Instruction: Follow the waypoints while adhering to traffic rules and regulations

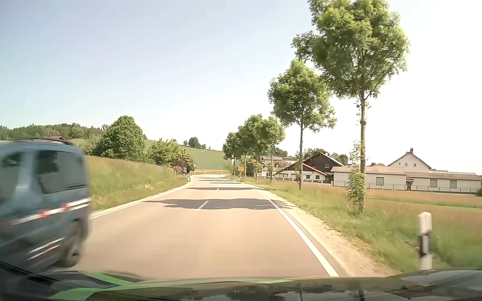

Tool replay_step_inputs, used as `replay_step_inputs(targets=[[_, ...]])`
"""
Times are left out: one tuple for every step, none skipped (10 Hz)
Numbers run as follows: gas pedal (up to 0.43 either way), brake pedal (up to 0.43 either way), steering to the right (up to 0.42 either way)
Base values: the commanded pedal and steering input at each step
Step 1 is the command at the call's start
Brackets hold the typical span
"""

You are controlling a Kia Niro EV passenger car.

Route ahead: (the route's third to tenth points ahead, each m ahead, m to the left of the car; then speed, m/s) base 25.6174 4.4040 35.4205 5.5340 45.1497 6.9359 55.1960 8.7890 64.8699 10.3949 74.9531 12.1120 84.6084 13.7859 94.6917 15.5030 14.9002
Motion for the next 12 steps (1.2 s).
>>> replay_step_inputs(targets=[[0.157,0.000,-0.035],[0.157,0.000,-0.035],[0.157,0.000,-0.032],[0.157,0.000,-0.030],[0.157,0.000,-0.029],[0.157,0.000,-0.029],[0.157,0.000,-0.028],[0.157,0.000,-0.027],[0.157,0.000,-0.024],[0.157,0.000,-0.021],[0.150,0.000,-0.015],[0.150,0.000,-0.014]])
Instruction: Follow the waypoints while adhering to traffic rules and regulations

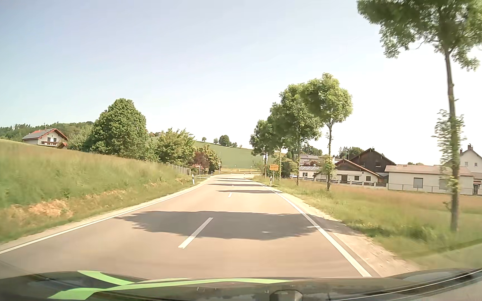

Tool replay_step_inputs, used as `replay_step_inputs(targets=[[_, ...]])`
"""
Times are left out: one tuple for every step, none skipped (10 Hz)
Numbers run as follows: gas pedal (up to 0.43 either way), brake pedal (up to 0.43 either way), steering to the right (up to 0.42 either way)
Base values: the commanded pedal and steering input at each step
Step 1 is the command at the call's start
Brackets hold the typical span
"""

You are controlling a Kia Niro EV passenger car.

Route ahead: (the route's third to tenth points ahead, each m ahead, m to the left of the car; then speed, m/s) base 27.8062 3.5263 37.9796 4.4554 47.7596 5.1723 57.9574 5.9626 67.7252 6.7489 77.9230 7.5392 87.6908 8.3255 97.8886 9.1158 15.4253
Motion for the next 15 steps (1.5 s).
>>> replay_step_inputs(targets=[[0.000,0.000,-0.014],[0.000,0.000,-0.014],[0.000,0.000,-0.014],[0.000,0.000,-0.014],[0.000,0.000,-0.014],[0.000,0.000,-0.014],[0.000,0.000,-0.014],[0.000,0.000,-0.014],[0.000,0.000,-0.014],[0.000,0.000,-0.014],[0.000,0.000,-0.014],[0.000,0.000,-0.014],[0.000,0.000,-0.014],[0.000,0.000,-0.014],[0.000,0.000,-0.013]])
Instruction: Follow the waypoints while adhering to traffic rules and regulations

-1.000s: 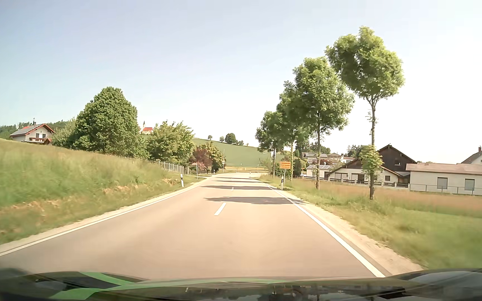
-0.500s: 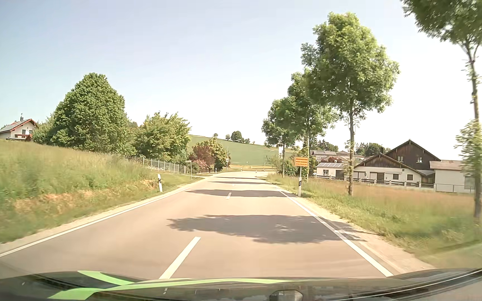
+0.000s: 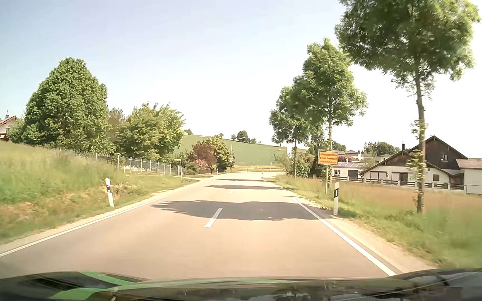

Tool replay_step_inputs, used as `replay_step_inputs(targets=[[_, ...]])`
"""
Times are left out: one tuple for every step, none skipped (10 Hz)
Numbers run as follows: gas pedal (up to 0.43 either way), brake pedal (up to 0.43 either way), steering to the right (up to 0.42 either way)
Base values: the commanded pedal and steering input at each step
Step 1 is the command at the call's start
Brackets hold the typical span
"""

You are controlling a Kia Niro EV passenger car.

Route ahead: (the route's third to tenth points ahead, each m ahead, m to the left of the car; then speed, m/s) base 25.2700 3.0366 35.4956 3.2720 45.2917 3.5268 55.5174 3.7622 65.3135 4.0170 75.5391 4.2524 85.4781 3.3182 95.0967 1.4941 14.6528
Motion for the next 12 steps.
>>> replay_step_inputs(targets=[[0.000,0.000,-0.012],[0.000,0.000,-0.013],[0.020,0.000,-0.012],[0.028,0.000,-0.012],[0.039,0.000,-0.012],[0.047,0.000,-0.012],[0.059,0.000,-0.012],[0.067,0.000,-0.011],[0.067,0.000,-0.011],[0.067,0.000,-0.010],[0.067,0.000,-0.009],[0.067,0.000,-0.008]])
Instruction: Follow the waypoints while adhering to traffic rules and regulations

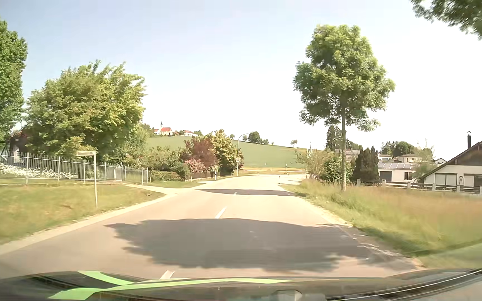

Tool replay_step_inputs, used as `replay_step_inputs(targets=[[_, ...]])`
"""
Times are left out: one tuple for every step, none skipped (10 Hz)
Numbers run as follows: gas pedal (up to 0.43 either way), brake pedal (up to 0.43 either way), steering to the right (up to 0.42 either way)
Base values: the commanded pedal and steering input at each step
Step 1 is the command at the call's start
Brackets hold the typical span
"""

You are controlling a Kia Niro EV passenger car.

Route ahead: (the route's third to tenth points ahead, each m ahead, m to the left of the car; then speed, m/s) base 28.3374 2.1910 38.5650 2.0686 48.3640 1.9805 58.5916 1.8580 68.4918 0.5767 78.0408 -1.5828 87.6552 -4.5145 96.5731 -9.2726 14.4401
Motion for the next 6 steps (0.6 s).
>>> replay_step_inputs(targets=[[0.079,0.000,-0.008],[0.079,0.000,-0.007],[0.079,0.000,-0.008],[0.079,0.000,-0.007],[0.079,0.000,-0.005],[0.079,0.000,0.002]])
